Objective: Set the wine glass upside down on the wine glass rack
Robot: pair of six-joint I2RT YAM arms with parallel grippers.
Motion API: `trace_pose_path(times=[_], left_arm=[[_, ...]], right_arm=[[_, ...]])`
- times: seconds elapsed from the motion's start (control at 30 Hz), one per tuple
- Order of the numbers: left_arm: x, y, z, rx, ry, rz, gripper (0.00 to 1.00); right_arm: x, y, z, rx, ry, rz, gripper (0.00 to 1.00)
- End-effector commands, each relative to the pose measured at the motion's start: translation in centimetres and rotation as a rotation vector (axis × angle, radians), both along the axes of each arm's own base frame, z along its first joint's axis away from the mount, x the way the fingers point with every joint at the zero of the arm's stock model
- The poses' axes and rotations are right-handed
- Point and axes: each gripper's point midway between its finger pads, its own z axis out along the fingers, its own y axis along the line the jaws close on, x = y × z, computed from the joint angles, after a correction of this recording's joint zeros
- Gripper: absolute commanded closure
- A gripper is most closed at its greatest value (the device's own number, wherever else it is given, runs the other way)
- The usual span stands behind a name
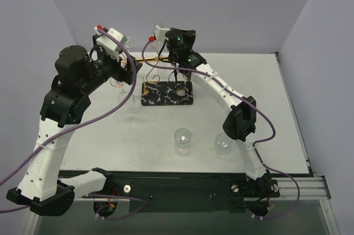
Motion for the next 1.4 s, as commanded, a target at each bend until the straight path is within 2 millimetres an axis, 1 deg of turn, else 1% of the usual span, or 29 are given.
trace_pose_path(times=[0.0,0.07,0.1,0.13,0.17,0.27,0.37,0.4,0.43,0.47,0.7,0.77,0.87,1.0,1.03,1.1,1.13,1.23,1.27,1.3,1.33,1.37], left_arm=[[0.0,0.2,1.3,-0.011,-0.046,-0.001,0.11],[0.0,0.1,1.3,-0.010,-0.047,-0.003,0.11],[0.1,0.1,1.2,-0.008,-0.045,-0.003,0.11],[0.0,0.1,1.2,-0.007,-0.046,-0.006,0.11],[0.1,0.1,1.3,-0.008,-0.049,-0.005,0.11],[0.1,0.0,1.2,-0.009,-0.046,-0.008,0.11],[0.1,0.0,1.3,-0.010,-0.049,-0.009,0.11],[0.0,0.0,1.4,-0.011,-0.050,-0.011,0.11],[0.0,0.0,1.4,-0.011,-0.052,-0.011,0.11],[0.0,0.0,1.5,-0.012,-0.053,-0.012,0.11],[-0.2,0.0,1.3,-0.006,-0.054,-0.016,0.10],[-0.3,0.1,1.4,-0.008,-0.058,-0.016,0.10],[-0.5,0.1,1.4,-0.006,-0.059,-0.017,0.10],[-0.5,0.1,1.3,-0.006,-0.057,-0.019,0.10],[-0.6,0.2,1.4,-0.007,-0.060,-0.019,0.10],[-0.5,0.1,1.4,-0.007,-0.060,-0.019,0.10],[-0.4,0.1,1.2,-0.007,-0.056,-0.019,0.10],[-0.5,0.1,1.4,-0.010,-0.062,-0.020,0.10],[-0.4,0.1,1.3,-0.009,-0.061,-0.020,0.10],[-0.4,0.1,1.4,-0.010,-0.062,-0.019,0.10],[-0.4,0.1,1.3,-0.009,-0.061,-0.020,0.10],[-0.4,0.1,1.4,-0.010,-0.064,-0.020,0.10]], right_arm=[[0.7,-0.7,2.3,0.059,-0.085,-0.026,1.00],[0.9,-1.2,2.2,0.053,-0.082,-0.036,1.00],[1.1,-1.8,1.8,0.046,-0.072,-0.048,1.00],[1.1,-1.9,2.0,0.050,-0.074,-0.050,1.00],[1.1,-2.2,1.7,0.044,-0.065,-0.055,1.00],[1.0,-2.6,1.6,0.042,-0.059,-0.062,1.00],[0.9,-3.0,1.4,0.033,-0.052,-0.067,1.00],[0.7,-2.9,1.7,0.036,-0.054,-0.066,1.00],[0.7,-3.0,1.4,0.030,-0.047,-0.069,1.00],[0.5,-3.0,1.5,0.034,-0.049,-0.066,1.00],[0.1,-3.4,0.9,0.014,-0.030,-0.081,1.00],[0.0,-3.5,0.8,0.012,-0.028,-0.086,0.97],[-0.2,-3.6,0.7,0.016,-0.028,-0.091,0.86],[-0.5,-3.8,0.8,0.028,-0.030,-0.099,0.78],[-0.7,-4.0,1.1,0.035,-0.034,-0.101,0.75],[-1.0,-4.1,1.2,0.042,-0.034,-0.100,0.73],[-1.2,-4.0,0.7,0.043,-0.026,-0.102,0.72],[-1.9,-4.4,0.9,0.054,-0.026,-0.103,0.68],[-2.3,-4.6,1.4,0.063,-0.032,-0.104,0.68],[-2.4,-4.6,0.9,0.056,-0.021,-0.105,0.67],[-2.7,-4.9,1.4,0.063,-0.026,-0.106,0.67],[-2.9,-5.1,1.1,0.059,-0.021,-0.113,0.67]])
